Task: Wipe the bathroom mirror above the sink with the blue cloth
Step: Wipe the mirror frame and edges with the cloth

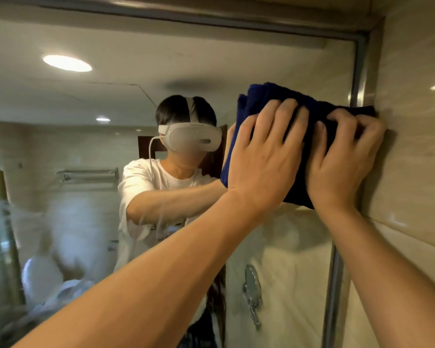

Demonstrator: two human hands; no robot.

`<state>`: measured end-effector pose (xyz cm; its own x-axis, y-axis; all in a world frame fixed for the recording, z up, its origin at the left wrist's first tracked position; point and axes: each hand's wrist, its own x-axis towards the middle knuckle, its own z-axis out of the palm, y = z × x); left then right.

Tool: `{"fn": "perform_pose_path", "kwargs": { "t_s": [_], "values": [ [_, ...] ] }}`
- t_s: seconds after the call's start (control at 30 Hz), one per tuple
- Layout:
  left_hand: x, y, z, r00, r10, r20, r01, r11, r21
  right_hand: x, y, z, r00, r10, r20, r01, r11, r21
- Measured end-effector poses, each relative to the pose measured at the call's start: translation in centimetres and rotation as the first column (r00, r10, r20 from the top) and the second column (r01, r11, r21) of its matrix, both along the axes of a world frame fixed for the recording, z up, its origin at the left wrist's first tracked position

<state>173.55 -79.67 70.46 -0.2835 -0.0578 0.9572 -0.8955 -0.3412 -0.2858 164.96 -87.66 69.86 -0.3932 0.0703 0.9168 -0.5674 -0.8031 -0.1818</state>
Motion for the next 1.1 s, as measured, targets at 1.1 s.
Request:
{"fn": "perform_pose_path", "kwargs": {
  "t_s": [1.1],
  "values": [
    [6.7, 6.6, -4.0, 0.991, -0.011, -0.136, -0.008, 0.990, -0.138, 7.2, 6.9, -2.5, 0.991, 0.104, -0.086, -0.111, 0.990, -0.081]
  ]
}}
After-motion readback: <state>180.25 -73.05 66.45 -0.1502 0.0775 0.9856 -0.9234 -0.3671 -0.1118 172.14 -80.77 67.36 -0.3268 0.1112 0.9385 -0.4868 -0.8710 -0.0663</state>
